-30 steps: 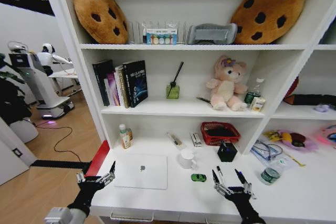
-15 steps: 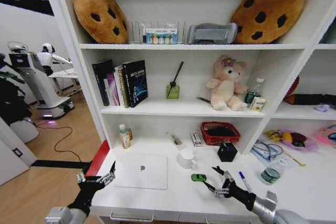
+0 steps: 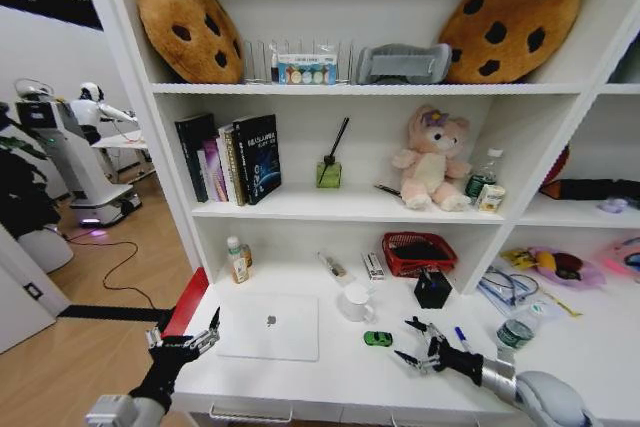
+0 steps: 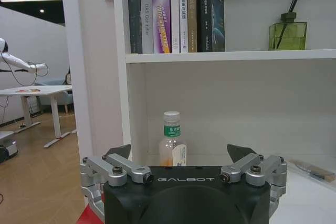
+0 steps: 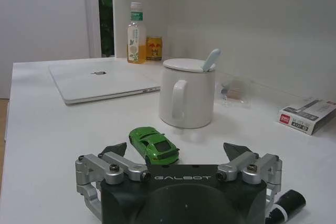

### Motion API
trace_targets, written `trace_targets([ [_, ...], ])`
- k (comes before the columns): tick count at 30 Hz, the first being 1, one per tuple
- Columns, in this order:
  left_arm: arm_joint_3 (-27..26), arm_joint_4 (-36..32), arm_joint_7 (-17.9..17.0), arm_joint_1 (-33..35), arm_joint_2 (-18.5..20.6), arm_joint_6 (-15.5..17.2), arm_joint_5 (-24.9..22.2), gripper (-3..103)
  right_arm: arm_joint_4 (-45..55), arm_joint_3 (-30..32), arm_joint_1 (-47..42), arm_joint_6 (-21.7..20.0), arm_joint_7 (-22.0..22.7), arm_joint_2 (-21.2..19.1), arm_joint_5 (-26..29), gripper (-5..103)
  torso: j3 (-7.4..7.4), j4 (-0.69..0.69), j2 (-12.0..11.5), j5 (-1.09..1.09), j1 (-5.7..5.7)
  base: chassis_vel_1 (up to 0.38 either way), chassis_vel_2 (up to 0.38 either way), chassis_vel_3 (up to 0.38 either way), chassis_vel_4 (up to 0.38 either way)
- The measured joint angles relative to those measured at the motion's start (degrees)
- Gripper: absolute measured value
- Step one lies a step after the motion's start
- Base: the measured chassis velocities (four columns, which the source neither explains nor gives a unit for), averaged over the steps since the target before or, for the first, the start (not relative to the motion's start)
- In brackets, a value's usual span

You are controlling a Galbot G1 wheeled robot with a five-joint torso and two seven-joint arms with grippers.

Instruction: Organize the objects on the table.

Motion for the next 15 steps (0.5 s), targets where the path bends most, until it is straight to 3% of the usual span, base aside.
trace_targets([
  [15,0.00,0.00,0.01,0.00,0.01,-0.05,0.00,100,-3.60,-7.35,5.85,0.07,2.89,1.04,-3.82,103,-0.01,0.00,0.01,-0.02,-0.01,0.000,0.000,0.000,0.000],
])
